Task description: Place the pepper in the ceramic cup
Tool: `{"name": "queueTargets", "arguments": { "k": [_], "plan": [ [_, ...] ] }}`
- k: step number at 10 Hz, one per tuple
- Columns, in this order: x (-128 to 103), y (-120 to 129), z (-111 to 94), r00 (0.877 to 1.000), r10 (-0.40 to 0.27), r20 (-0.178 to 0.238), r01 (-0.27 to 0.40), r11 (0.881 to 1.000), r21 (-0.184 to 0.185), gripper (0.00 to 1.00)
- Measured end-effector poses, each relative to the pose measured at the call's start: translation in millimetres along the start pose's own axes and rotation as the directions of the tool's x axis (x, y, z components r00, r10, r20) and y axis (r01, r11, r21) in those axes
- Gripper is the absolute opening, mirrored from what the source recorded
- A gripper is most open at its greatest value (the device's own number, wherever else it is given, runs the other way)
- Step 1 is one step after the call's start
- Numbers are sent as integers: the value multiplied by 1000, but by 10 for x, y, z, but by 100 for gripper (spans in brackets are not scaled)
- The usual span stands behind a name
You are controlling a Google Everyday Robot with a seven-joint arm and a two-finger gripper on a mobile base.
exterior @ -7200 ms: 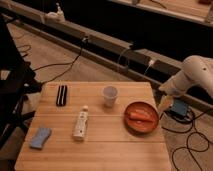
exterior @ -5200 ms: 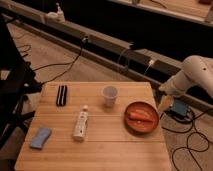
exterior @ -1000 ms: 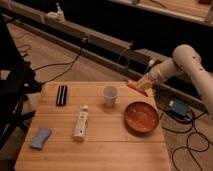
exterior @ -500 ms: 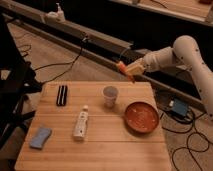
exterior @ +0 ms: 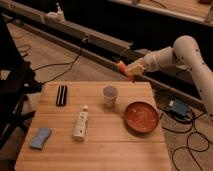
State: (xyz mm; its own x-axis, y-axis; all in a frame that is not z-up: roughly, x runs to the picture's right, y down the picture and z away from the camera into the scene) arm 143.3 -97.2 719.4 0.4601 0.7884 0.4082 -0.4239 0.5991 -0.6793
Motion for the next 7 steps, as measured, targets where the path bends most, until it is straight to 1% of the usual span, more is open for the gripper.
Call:
{"name": "queueTargets", "arguments": {
  "k": [2,3,4,5,7],
  "plan": [
    [-110,78,207,998,11,69,-10,1000,-15,6],
    [-150,129,344,993,26,117,-23,1000,-20,6],
    [-158,170,433,989,36,147,-33,999,-24,6],
    [-160,252,575,982,39,186,-34,999,-32,6],
    [-90,349,794,972,45,231,-38,999,-37,6]
  ]
}}
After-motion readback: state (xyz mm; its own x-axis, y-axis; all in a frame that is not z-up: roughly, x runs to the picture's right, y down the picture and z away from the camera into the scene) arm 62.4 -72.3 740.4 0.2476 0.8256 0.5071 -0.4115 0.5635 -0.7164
